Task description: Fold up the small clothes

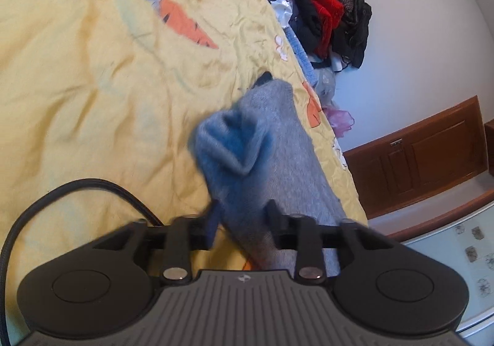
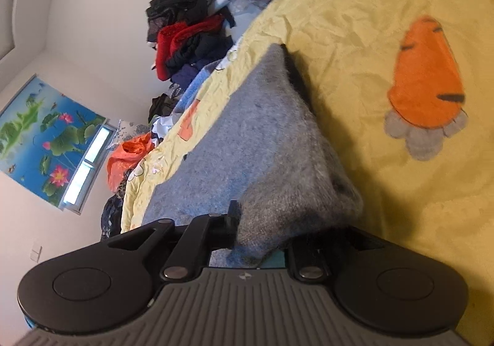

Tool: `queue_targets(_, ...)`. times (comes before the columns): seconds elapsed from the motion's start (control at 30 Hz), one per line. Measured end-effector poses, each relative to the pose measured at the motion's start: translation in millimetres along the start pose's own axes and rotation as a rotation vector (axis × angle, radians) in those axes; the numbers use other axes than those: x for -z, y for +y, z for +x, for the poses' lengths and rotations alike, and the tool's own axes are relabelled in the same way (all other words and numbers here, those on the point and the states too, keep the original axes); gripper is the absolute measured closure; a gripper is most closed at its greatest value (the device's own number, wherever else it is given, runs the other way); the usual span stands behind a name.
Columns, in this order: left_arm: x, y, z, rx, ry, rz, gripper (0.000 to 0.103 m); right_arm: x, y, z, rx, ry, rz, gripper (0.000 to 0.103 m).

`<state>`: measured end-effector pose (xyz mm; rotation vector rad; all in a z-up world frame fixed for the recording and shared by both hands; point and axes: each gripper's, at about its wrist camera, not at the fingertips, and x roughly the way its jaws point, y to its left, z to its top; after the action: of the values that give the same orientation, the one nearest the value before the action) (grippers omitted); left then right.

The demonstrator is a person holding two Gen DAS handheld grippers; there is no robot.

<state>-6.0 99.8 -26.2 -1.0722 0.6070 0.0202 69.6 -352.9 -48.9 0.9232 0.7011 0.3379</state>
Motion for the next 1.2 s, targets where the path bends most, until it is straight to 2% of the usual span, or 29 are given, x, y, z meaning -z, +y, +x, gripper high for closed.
queue_targets(0.1, -1.5, -1.6, -3.0, -0.008, -0.023, -0.006, 0.057, 3.7, -1.8, -4.0, -0.021, -0.007, 0.010, 0.075)
queue_targets(0.17, -5.0, -6.3, -1.1, -0.006, -0.014, -0.016, 0.046, 5.5, 1.1, -6.5, -0.030, -0.003, 0.009, 0.066)
queue_targets(0.2, -5.9, -8.7, -2.0, -0.008, -0.018, -0.018, 0.038, 6.2, 3.0, -8.7, -0.042, -0.005, 0.007, 0.058)
queue_targets(0.23, -6.2, -10.7, -4.9, -0.022, -0.035, -0.021, 0.031, 6.6, 5.3, -10.8, -0.052, -0.005, 0.006, 0.050)
queue_targets(0.27, -5.5, -12.1, -9.5, -0.034, -0.069, -0.018, 0.027, 7.3, 7.6, -12.7, -0.060, -0.004, 0.001, 0.046)
queue_targets(0.3, -5.2, -12.8, -13.3, -0.044, -0.111, -0.006, 0.015, 8.2, 9.8, -14.2, -0.066, -0.002, -0.008, 0.040)
queue_targets(0.33, -5.5, -12.6, -13.2, -0.046, -0.134, 0.012, 0.013, 8.0, 11.2, -14.9, -0.069, 0.000, -0.016, 0.038)
queue_targets(0.47, -7.2, -24.6, 5.5, -0.047, -0.129, 0.112, 0.011, 9.0, 9.8, -15.4, -0.085, -0.017, -0.036, 0.039)
queue_targets(0.57, -2.0, -31.6, 16.6, -0.074, -0.172, 0.198, 0.014, 8.9, 10.8, -13.2, -0.089, -0.027, -0.046, 0.039)
queue_targets(0.7, -4.5, -30.3, 19.5, -0.074, -0.192, 0.178, 0.015, 8.1, 10.3, -12.9, -0.094, -0.028, -0.035, 0.038)
queue_targets(0.77, -4.8, -30.0, 22.0, -0.093, -0.205, 0.188, 0.026, 6.7, 9.6, -10.0, -0.106, -0.033, -0.018, 0.038)
queue_targets(0.83, -5.2, -28.0, 24.5, -0.129, -0.214, 0.196, 0.057, 5.0, 13.2, -2.9, -0.096, -0.032, -0.029, 0.040)
queue_targets(0.87, -6.2, -25.6, 25.3, -0.147, -0.211, 0.189, 0.067, 4.5, 16.4, 1.8, -0.075, -0.028, -0.041, 0.044)
queue_targets(0.9, -8.4, -21.8, 27.3, -0.152, -0.193, 0.177, 0.082, 4.6, 17.3, 6.9, -0.052, -0.017, -0.042, 0.056)
queue_targets(0.93, -10.0, -18.6, 28.2, -0.144, -0.184, 0.175, 0.086, 4.1, 16.3, 12.9, -0.032, 0.002, -0.037, 0.078)
queue_targets(0.97, -11.0, -17.8, 27.5, -0.148, -0.182, 0.183, 0.087, 5.2, 12.0, 18.6, -0.014, 0.021, -0.018, 0.089)
queue_targets(1.0, -11.3, -18.2, 26.5, -0.149, -0.180, 0.196, 0.089, 6.0, 6.7, 22.1, -0.013, 0.029, 0.004, 0.094)
queue_targets(1.1, -9.9, -25.5, 18.2, -0.145, -0.201, 0.243, 0.091, 4.6, 8.0, 15.3, -0.050, 0.001, 0.004, 0.093)
queue_targets(1.2, -11.7, -39.0, 2.3, -0.092, -0.216, 0.279, 0.092, 6.2, 12.7, 4.2, -0.089, -0.022, -0.012, 0.093)
